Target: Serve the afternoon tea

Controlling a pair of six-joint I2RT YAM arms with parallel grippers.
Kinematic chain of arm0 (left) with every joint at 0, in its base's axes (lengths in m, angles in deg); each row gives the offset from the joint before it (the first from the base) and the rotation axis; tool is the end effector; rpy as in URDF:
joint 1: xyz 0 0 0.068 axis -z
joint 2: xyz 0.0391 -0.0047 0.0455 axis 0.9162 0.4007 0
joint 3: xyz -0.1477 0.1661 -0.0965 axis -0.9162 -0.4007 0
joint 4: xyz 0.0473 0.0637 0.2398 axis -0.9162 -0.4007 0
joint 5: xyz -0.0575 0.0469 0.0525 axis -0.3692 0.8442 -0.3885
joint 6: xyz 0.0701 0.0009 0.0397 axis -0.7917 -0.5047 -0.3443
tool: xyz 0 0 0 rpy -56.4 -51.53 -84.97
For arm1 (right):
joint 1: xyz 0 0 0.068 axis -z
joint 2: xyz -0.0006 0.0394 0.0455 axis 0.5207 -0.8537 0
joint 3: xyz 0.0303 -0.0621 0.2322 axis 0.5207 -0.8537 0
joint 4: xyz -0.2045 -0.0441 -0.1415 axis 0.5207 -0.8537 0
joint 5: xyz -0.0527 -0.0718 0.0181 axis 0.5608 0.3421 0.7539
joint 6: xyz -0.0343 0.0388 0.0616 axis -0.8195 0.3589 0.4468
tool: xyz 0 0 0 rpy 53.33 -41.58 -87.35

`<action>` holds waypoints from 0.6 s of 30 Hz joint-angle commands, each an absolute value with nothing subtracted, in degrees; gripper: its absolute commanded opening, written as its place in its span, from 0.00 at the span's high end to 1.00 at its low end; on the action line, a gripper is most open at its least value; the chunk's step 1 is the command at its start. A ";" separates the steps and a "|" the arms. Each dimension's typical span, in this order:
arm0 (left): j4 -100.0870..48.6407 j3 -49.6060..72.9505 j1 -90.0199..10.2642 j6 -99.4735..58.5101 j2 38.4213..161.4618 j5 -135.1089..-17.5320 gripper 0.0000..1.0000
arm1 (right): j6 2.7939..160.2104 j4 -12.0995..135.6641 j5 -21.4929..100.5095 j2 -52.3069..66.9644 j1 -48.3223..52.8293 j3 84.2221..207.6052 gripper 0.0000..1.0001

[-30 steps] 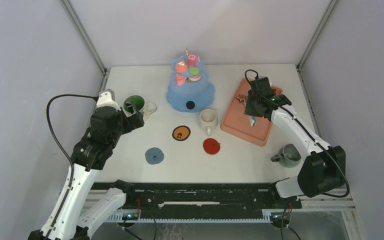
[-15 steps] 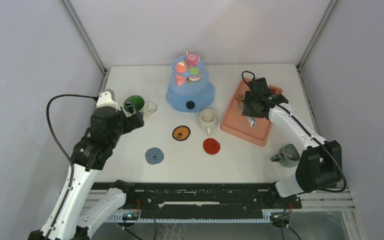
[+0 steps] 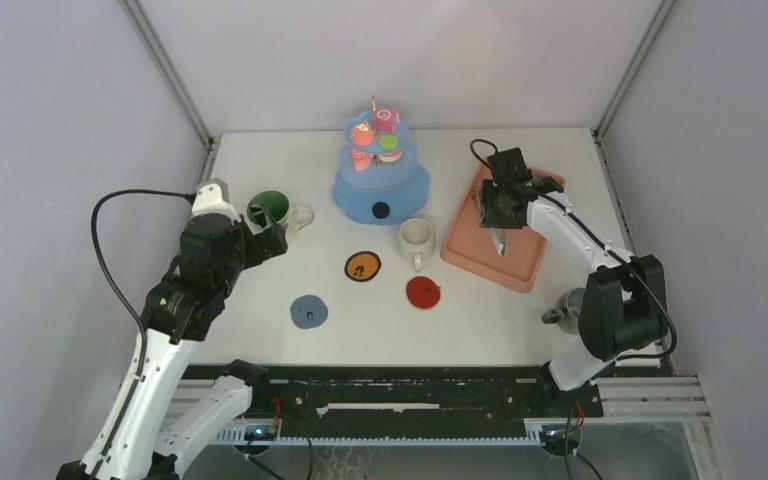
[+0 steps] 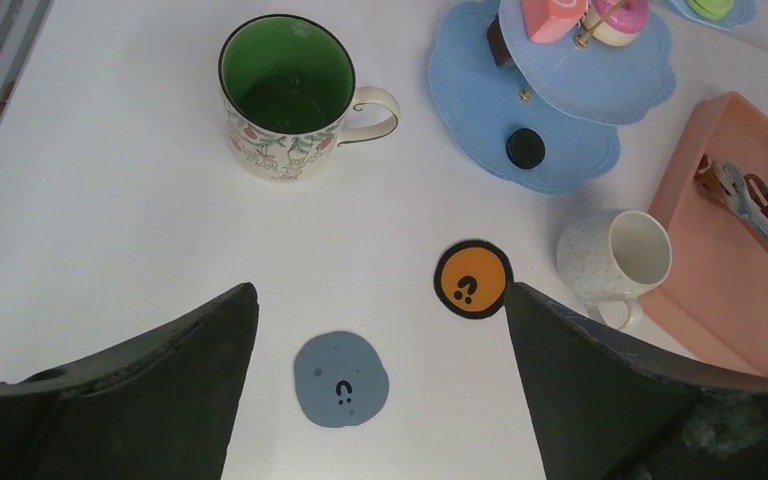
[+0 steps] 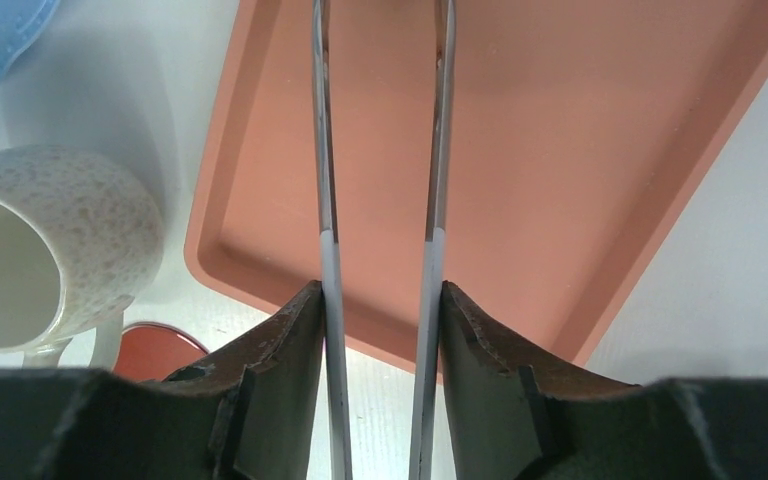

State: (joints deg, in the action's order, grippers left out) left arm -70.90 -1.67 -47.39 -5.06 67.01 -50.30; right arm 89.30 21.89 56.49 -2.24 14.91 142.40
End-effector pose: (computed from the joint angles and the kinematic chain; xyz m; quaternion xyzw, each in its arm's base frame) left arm 0.1799 -0.0393 0.3311 -0.1396 0.8334 -0.0815 0.5285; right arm 0.3277 0.0852 0.2056 0.0062 0.9607 -0.0043 0.2775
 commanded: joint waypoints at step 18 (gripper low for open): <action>-71.07 -2.75 -47.83 -4.29 65.51 -49.34 0.03 | 79.87 22.05 50.33 -4.72 18.77 146.67 0.49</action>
State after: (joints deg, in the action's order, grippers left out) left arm -71.73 -1.67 -47.42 -4.95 66.25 -50.23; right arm 82.44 21.60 52.23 -4.78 17.84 143.84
